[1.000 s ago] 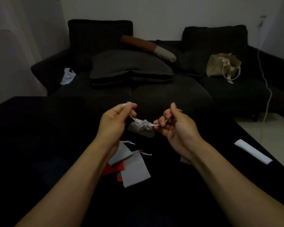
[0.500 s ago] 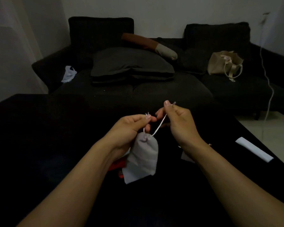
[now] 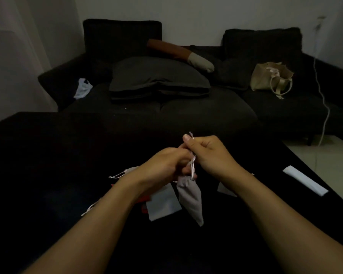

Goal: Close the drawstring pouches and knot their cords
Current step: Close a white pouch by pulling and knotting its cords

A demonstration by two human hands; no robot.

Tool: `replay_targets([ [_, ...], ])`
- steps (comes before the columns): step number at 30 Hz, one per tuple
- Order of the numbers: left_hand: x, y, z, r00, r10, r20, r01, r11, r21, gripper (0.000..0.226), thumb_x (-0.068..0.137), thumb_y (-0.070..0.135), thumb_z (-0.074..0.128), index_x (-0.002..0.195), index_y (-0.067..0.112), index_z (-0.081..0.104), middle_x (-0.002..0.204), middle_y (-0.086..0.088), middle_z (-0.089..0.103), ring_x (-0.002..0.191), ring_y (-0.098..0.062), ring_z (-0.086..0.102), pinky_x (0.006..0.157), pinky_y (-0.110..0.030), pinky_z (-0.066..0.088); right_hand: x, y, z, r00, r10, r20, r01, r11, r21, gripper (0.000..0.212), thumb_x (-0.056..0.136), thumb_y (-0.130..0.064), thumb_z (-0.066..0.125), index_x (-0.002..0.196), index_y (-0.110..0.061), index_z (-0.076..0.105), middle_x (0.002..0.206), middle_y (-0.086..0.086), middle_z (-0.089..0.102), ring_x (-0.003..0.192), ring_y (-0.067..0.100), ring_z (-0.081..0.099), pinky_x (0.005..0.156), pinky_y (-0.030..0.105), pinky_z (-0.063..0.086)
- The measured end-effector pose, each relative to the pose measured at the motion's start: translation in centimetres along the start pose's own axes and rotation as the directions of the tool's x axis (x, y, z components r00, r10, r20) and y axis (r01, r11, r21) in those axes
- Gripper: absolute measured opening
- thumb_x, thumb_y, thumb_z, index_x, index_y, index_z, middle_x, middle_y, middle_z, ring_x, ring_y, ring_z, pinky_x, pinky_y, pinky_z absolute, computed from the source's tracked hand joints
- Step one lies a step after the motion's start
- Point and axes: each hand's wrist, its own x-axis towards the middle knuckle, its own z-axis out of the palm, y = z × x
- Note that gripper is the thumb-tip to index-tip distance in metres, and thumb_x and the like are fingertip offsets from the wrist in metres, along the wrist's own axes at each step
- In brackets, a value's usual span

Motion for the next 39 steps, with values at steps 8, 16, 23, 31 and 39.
replay_targets([
  [8, -0.1, -0.4, -0.4, 0.975, 0.082, -0.205, -0.052, 0.988, 0.148, 0.038, 0.103, 0.025, 0.048, 0.079, 0.011, 0.074, 0.063, -0.006, 0.056, 0.062, -0.015, 0.051, 0.063, -0.026, 0.042, 0.2, 0.4, -0.4, 0.991, 0.128, 0.027, -0.130, 0.989, 0.069, 0.040, 0.097, -0.031, 0.059, 0.078, 0.003, 0.068, 0.060, 0.007, 0.061, 0.050, 0.009, 0.050, 0.047, 0.018, 0.040],
  [16, 0.1, -0.1, -1.5, 0.891, -0.035, -0.452, 0.009, 0.998, -0.060, 0.022, 0.091, 0.021, 0.067, 0.076, 0.008, 0.075, 0.068, -0.005, 0.071, 0.058, -0.010, 0.062, 0.053, -0.019, 0.050, 0.3, 0.4, -0.6, 0.979, 0.185, -0.086, -0.183, 0.982, 0.037, 0.016, 0.088, -0.022, 0.071, 0.080, -0.008, 0.075, 0.065, 0.000, 0.066, 0.060, 0.008, 0.057, 0.054, 0.019, 0.044],
  [23, 0.1, 0.0, -1.9, 0.903, -0.024, -0.428, -0.025, 0.994, -0.107, 0.008, 0.086, 0.015, 0.071, 0.084, 0.012, 0.078, 0.086, -0.008, 0.075, 0.079, -0.017, 0.067, 0.075, -0.027, 0.054, 0.0, 0.1, -0.5, 0.986, 0.143, 0.088, -0.144, 0.990, 0.005, 0.008, 0.082, -0.004, 0.072, 0.082, -0.007, 0.079, 0.092, -0.004, 0.077, 0.082, 0.003, 0.070, 0.069, 0.013, 0.053],
  [31, -1.5, 1.8, -2.4, 0.942, 0.174, -0.286, -0.103, 0.964, 0.246, 0.017, 0.080, 0.004, 0.076, 0.095, 0.012, 0.075, 0.082, -0.006, 0.076, 0.076, -0.012, 0.072, 0.065, -0.016, 0.052, -0.3, 0.0, -0.5, 0.959, 0.219, 0.182, -0.264, 0.925, 0.275, 0.007, 0.063, -0.013, 0.080, 0.068, -0.010, 0.075, 0.096, 0.013, 0.076, 0.082, 0.013, 0.072, 0.068, 0.020, 0.053],
  [39, -1.5, 1.3, -2.9, 0.874, 0.415, -0.252, -0.205, 0.786, 0.583, 0.019, 0.076, 0.004, 0.081, 0.084, 0.019, 0.073, 0.074, -0.003, 0.076, 0.072, -0.013, 0.074, 0.068, -0.023, 0.058, 0.1, 0.8, -0.2, 0.935, 0.340, 0.100, -0.355, 0.893, 0.278, 0.016, 0.077, 0.003, 0.075, 0.081, -0.011, 0.069, 0.077, 0.005, 0.074, 0.075, 0.014, 0.071, 0.061, 0.023, 0.055],
])
